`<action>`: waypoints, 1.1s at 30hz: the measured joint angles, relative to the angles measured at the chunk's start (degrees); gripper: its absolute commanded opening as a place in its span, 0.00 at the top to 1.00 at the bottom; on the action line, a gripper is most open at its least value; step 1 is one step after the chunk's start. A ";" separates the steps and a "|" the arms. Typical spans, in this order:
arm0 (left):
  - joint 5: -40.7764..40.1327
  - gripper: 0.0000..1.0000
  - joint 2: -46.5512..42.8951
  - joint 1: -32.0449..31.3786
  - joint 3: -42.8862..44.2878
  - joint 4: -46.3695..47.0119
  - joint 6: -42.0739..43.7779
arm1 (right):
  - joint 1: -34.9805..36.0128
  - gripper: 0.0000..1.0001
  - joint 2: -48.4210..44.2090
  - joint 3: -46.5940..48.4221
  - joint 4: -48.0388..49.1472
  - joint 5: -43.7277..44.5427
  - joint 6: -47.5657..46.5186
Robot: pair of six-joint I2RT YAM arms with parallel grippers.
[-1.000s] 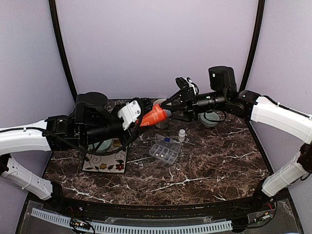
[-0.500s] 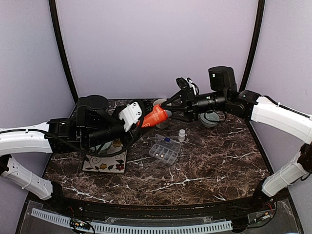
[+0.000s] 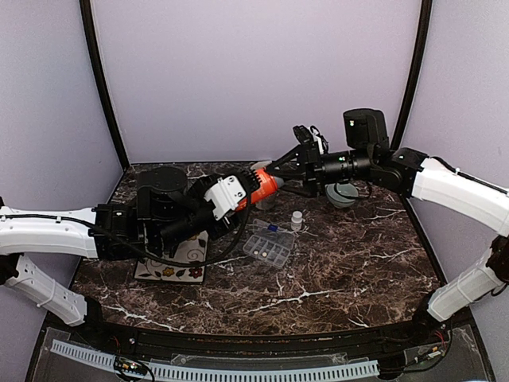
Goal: Sort the pills into containers
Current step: Screw the lid of the pill bottle onto the pill bottle.
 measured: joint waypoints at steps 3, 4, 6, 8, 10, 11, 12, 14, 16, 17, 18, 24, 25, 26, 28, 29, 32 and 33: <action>-2.27 1.00 0.76 -0.63 -1.09 3.19 2.12 | -0.11 1.00 -0.02 -0.11 0.02 0.55 0.13; -3.17 1.00 1.03 -0.92 -1.46 4.26 2.89 | -0.13 1.00 -0.02 -0.13 -0.09 0.81 0.11; -4.92 1.00 1.66 -1.42 -2.03 6.43 4.59 | -0.15 1.00 -0.04 -0.13 -0.20 1.22 0.09; -6.71 1.00 2.38 -1.99 -2.49 8.59 6.29 | -0.17 1.00 -0.17 -0.11 -0.46 1.70 -0.13; -8.20 1.00 3.10 -2.47 -2.75 10.56 7.61 | -0.17 1.00 -0.39 -0.02 -0.81 2.34 -0.46; -9.03 1.00 3.56 -2.78 -2.86 11.85 8.33 | -0.17 1.00 -0.55 0.09 -1.14 2.67 -0.61; -9.60 1.00 3.85 -2.99 -3.02 12.79 8.79 | -0.17 1.00 -0.70 0.28 -1.53 2.97 -0.81; -10.60 1.00 4.24 -3.43 -3.37 14.80 9.68 | -0.17 0.98 -0.90 0.76 -2.34 3.41 -1.46; -11.02 1.00 4.42 -3.72 -3.87 16.68 10.12 | -0.15 0.92 -0.96 1.40 -3.26 3.69 -2.25; -11.04 1.00 4.42 -3.76 -4.04 17.35 10.21 | -0.13 0.89 -1.01 1.75 -3.72 3.80 -2.62; -10.97 1.00 4.42 -3.80 -4.35 18.01 10.32 | -0.09 0.87 -1.03 2.05 -4.26 3.93 -3.02; -9.99 1.00 3.69 -4.15 -6.82 20.98 9.68 | 0.70 0.71 -1.03 3.45 -8.00 4.46 -5.51; -9.68 1.00 3.39 -4.17 -7.15 20.98 9.35 | 0.83 0.69 -1.05 3.48 -8.33 4.44 -5.75; -9.27 1.00 3.06 -4.17 -7.43 20.96 9.07 | 0.94 0.68 -1.09 3.58 -8.72 4.39 -6.03; -8.46 1.00 2.40 -4.22 -7.80 20.76 8.50 | 1.16 0.65 -1.22 3.91 -9.49 4.39 -6.93; -7.91 1.00 1.95 -4.26 -8.02 20.59 8.13 | 1.27 0.64 -1.29 4.20 -9.90 4.39 -7.50; -6.19 1.00 0.28 -4.33 -8.44 19.41 6.78 | 1.84 0.61 -1.46 4.85 -10.88 4.13 -9.16; -5.46 1.00 -0.28 -4.35 -8.44 18.67 6.29 | 2.10 0.60 -1.70 4.94 -11.21 3.85 -9.84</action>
